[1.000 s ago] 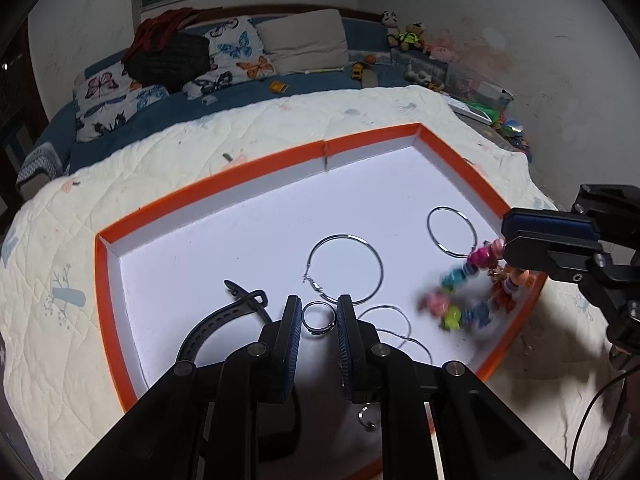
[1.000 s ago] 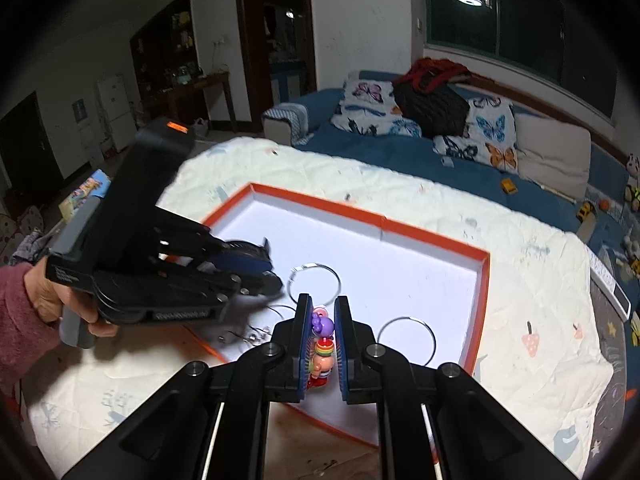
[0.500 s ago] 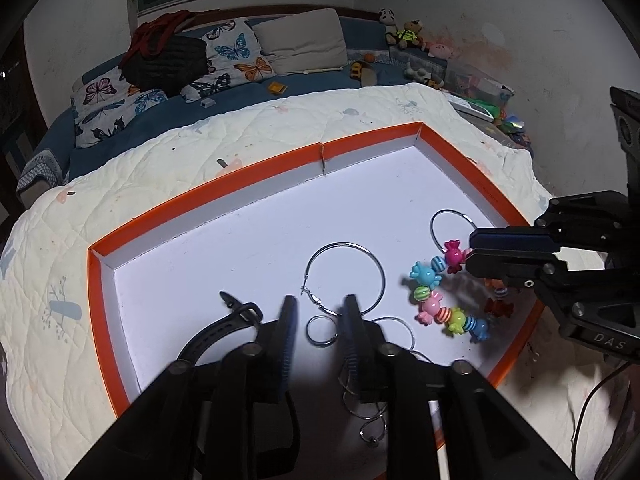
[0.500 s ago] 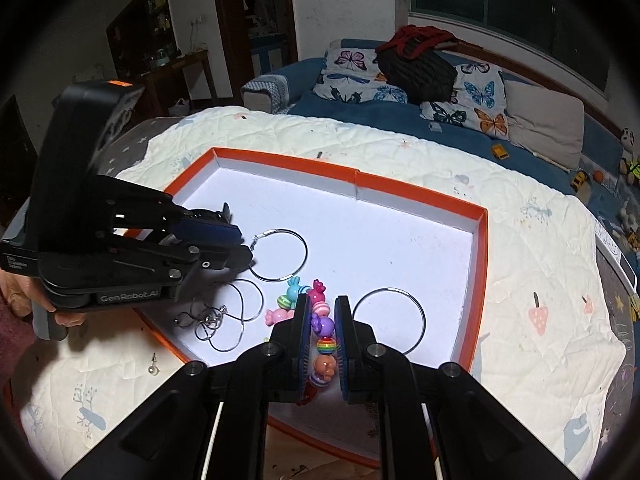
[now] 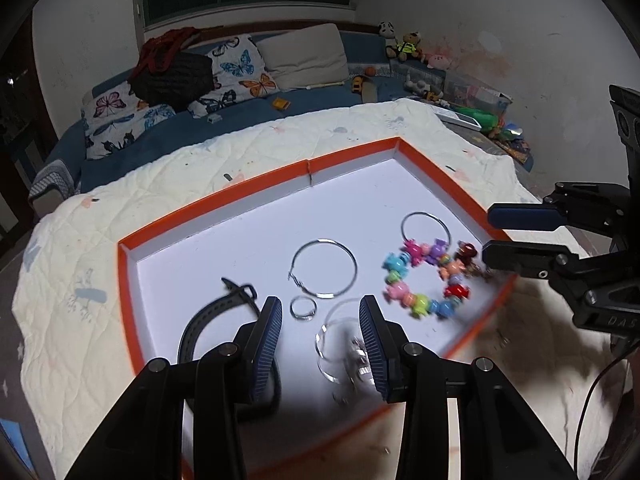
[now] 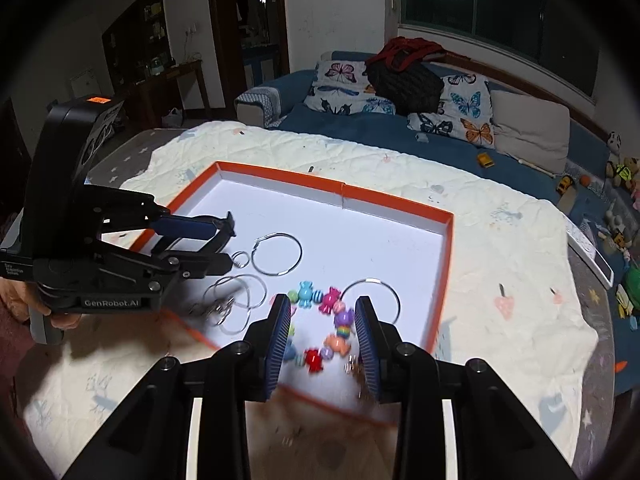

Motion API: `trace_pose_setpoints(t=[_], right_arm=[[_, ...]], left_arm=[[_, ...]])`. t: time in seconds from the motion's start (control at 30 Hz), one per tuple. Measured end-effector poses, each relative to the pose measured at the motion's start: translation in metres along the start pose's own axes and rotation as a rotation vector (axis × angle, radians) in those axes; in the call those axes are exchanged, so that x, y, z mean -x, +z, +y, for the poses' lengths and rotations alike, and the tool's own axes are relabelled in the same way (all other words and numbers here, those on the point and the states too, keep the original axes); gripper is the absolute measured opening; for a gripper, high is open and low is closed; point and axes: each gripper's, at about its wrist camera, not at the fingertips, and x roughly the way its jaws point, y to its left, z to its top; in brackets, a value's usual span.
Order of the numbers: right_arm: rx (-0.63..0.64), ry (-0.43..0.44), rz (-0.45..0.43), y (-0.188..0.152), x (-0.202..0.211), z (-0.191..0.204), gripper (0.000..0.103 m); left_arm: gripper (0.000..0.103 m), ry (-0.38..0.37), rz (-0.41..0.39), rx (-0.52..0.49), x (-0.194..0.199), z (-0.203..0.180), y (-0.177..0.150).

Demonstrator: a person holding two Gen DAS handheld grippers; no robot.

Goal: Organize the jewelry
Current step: 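Carry ring and bracelet over tray and open both tools to release, then close left tool on pearl stud earring beside tray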

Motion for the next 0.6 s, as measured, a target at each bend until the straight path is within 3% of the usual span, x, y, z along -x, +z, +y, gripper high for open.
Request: trace_pose_setpoints(t=[0.33,0.6], right_arm=[[0.015,-0.014,0.033,-0.036,0.020,0.018,0.037],[0.008,0.000,0.095,-0.062,0.006,0.027,0.037]], left_arm=[[0.044,0.016,-0.022,-0.002,0.045,-0.036,-0.048],[0.043,0.009,0.009,0.048,0.047,-0.049,-0.087]])
